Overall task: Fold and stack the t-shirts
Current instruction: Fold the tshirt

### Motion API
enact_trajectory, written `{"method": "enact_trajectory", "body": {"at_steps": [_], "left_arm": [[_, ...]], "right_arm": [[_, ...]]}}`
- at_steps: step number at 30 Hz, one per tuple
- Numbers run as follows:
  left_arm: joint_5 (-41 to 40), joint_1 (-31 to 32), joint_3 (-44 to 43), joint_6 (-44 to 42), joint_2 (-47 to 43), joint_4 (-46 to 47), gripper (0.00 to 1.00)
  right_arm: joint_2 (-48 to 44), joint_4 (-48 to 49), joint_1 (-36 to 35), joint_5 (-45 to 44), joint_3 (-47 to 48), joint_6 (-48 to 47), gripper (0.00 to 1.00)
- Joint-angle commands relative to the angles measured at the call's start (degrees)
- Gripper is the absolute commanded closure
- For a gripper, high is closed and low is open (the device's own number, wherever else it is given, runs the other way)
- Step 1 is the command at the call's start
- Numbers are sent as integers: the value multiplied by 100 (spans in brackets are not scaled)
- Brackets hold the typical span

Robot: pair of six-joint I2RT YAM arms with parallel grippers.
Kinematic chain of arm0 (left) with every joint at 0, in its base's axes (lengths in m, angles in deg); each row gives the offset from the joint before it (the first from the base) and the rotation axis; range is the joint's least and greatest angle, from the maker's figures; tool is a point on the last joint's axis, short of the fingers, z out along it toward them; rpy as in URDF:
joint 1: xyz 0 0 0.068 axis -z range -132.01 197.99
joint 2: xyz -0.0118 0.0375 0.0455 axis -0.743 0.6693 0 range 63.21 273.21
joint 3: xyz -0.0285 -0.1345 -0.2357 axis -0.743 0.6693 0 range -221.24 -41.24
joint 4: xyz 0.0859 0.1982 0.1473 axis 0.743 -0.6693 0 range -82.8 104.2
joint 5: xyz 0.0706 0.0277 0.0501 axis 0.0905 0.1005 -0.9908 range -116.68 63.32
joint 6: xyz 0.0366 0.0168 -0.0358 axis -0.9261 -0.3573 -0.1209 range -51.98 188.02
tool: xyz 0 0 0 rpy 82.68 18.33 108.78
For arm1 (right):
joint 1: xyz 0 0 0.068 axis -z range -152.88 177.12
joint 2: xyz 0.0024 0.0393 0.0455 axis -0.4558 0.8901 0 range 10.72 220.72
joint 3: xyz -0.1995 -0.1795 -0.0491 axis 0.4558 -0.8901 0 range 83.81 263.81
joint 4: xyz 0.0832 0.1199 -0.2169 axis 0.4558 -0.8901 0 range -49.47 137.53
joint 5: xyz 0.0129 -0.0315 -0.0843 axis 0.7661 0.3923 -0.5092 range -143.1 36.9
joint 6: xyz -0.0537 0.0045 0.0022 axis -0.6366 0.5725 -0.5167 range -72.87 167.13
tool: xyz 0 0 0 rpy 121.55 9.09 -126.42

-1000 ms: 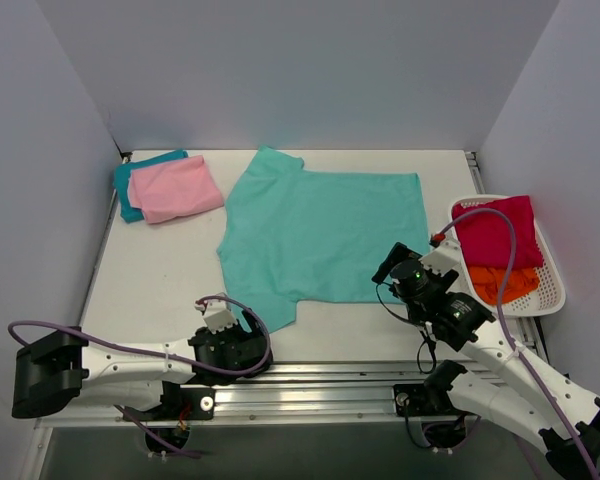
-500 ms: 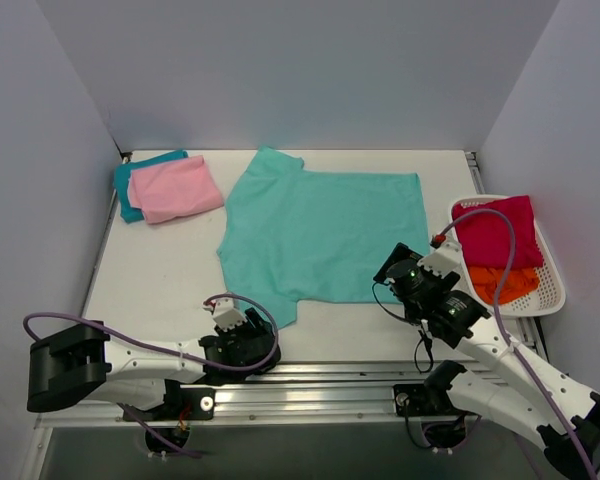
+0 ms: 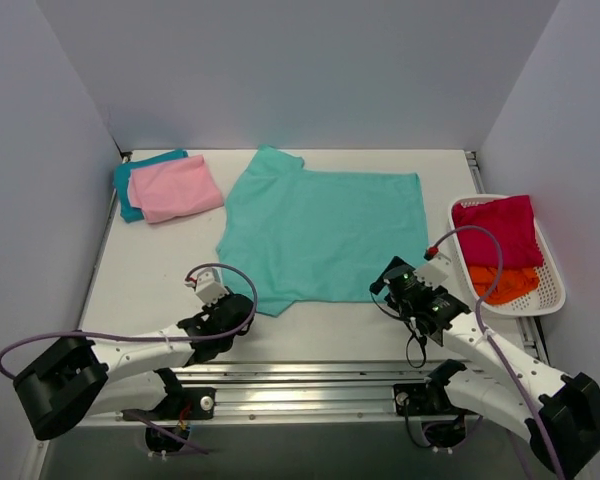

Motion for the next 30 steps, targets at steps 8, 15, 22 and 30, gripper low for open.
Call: {"method": "enact_trajectory", "body": {"at_steps": [8,15,22,30], "left_arm": [[589,-885,-217,-1127,-162,607,98],[1029,-1245,-209,-1346,251,1091,98],[1398,-1562,-95,-1470,454,1486,98],[1539,-1694,-42,-1531,551,1618,98]], "right_arm": [[180,-139,1192,296,-91,249,7],[391,282,1912,832,-521,311,10],[67,537,2510,1333,-873,364,18],[418,660,2809,1368,-812,180,33]]}}
